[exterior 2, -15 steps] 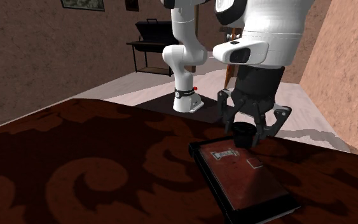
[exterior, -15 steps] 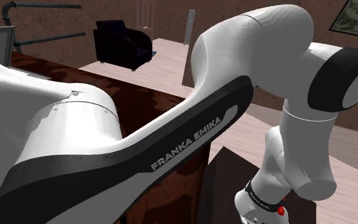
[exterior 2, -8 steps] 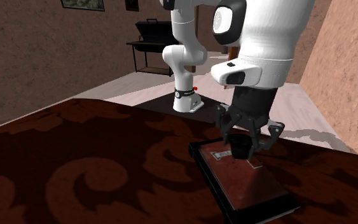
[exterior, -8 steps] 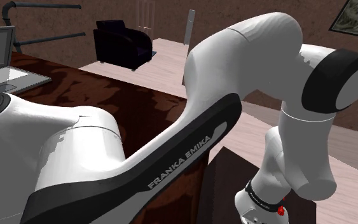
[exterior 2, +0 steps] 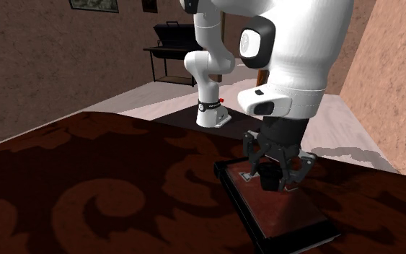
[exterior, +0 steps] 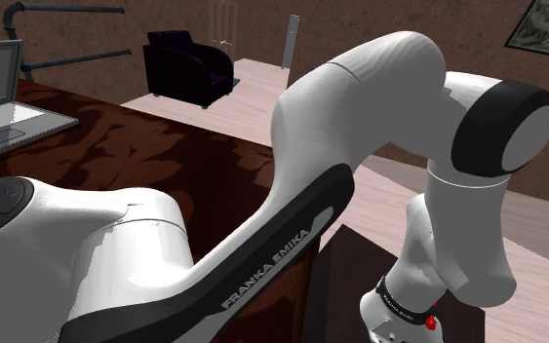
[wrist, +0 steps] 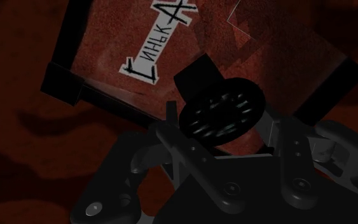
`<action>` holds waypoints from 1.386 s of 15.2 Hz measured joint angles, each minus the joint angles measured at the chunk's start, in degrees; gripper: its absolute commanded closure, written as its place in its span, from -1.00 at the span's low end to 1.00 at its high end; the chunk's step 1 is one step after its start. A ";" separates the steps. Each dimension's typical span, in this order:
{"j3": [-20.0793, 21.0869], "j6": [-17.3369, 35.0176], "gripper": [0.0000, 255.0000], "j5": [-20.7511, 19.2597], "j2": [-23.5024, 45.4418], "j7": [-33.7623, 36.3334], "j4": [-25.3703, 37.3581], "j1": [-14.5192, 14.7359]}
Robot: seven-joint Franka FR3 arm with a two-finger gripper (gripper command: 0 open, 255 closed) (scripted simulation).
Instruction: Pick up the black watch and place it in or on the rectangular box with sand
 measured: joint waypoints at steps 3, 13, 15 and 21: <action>-0.01 0.09 1.00 -0.03 0.04 0.02 -0.04 0.01; 0.19 -1.44 -1.00 0.48 -0.80 -0.47 0.77 -0.22; 0.53 -4.26 -1.00 1.30 -2.27 -1.17 2.32 -0.51; 0.80 -5.93 -1.00 1.61 -2.74 -1.03 3.48 -0.23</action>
